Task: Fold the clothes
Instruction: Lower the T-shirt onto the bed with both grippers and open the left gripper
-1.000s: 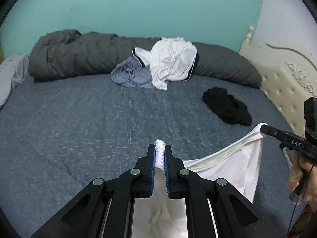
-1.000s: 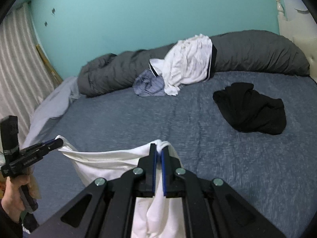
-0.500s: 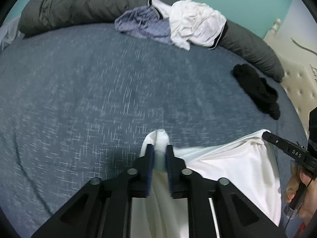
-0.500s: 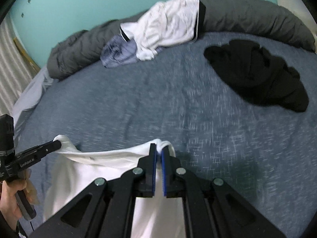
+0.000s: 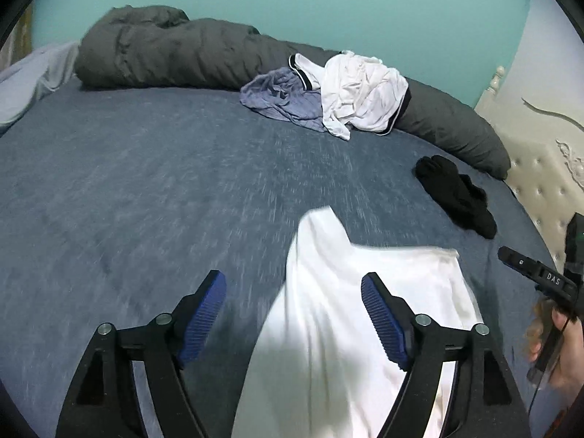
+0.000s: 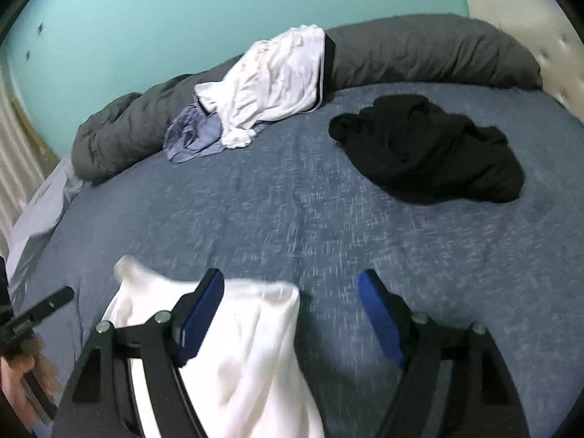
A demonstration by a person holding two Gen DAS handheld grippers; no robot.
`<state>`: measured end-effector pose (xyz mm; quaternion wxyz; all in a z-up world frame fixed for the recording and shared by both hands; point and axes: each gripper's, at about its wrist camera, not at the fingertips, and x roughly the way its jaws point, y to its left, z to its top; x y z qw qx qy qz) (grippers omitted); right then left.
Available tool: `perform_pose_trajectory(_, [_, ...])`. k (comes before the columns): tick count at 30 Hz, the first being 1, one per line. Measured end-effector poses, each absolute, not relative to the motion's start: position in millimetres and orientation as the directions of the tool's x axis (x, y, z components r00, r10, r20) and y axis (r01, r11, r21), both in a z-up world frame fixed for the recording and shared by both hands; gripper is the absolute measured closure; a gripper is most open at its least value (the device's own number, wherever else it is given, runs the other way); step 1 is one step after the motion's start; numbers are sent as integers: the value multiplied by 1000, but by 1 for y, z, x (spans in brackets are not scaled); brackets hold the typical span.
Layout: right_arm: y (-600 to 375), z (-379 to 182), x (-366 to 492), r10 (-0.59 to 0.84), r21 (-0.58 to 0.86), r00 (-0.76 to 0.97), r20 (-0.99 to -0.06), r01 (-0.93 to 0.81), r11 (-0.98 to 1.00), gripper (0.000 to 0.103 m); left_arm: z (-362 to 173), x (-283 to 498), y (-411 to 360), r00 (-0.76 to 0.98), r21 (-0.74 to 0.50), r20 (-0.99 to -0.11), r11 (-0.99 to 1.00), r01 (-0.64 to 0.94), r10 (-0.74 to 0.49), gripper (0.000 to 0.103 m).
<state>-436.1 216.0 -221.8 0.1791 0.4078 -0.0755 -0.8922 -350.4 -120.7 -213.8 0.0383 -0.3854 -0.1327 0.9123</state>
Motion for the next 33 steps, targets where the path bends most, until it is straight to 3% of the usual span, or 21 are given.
perform_pose_trajectory(5, [213,-227,-387,-461,329,-511,-725,332,-884,27,-220,-281,-126,-713,-297,-682,-953,63,165,21])
perform_pose_trajectory(7, [209,-230,-372,-477,339,-487,-731,348,-874,36,-227,-257,-128,-713,-311,-682,-947,78,165,21])
perform_pose_trajectory(15, [187,-248,-345,-462,310,-412,-785,384,-870,45,-254,-211,-128,-699,-327,-691,-942,75,184,20])
perform_pose_trajectory(21, [178,-268,-356,-410,264,-387,-826,376,-888,71,-270,-211,-128,-685,-316,-706,-946,75,182,20])
perform_pose_trajectory(25, [182,-274,-360,-413,278,-377,-829,363,-889,101,-274,-213,-132,-689,-332,-702,-938,96,178,20])
perform_pose_trajectory(33, [232,-231,-357,-424,288,-471,-774,335,-897,102,-278,-213,-124,-682,-321,-706,-945,67,191,20])
